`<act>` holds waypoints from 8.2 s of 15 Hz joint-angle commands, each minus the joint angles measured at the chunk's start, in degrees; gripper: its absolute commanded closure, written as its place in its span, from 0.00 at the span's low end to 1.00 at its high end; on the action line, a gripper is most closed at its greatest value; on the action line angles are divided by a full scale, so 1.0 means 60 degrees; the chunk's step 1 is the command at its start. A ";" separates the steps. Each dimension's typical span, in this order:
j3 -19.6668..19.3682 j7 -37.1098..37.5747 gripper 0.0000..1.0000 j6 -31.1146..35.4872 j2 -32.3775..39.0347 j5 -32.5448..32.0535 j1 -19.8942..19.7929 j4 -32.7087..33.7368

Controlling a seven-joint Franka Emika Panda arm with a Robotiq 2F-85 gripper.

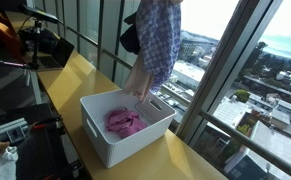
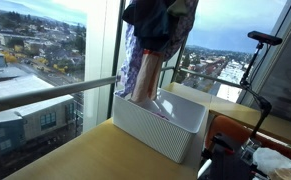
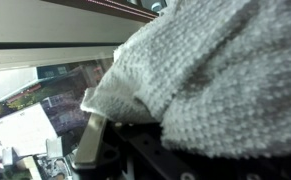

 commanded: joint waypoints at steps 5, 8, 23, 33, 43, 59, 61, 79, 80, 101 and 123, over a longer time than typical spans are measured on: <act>0.0088 -0.0113 1.00 -0.1138 0.0139 0.0362 -0.0339 0.0256; 0.0154 -0.0227 1.00 -0.2055 0.0344 0.0566 -0.0452 0.0405; 0.0462 -0.0600 1.00 -0.3660 0.1983 0.1295 -0.0593 0.0395; 0.0654 -0.1240 1.00 -0.4249 0.3585 0.1564 -0.0625 0.0479; 0.0676 -0.1234 0.99 -0.4246 0.5050 0.1682 -0.0579 0.0476; 0.0692 -0.1222 0.21 -0.3962 0.4924 0.1703 -0.0567 0.0116; 0.0696 -0.1207 0.08 -0.3970 0.4934 0.1698 -0.0526 0.0174; 0.0834 -0.1953 0.00 -0.1575 0.6086 0.1717 0.0218 0.0172; 0.0826 -0.1978 0.00 -0.1613 0.6164 0.1714 0.0217 0.0189; 0.0727 -0.2376 0.35 -0.3202 0.6916 0.1628 -0.0050 0.0360; 0.0067 -0.2286 0.98 -0.3845 0.6620 0.0946 -0.0696 -0.0013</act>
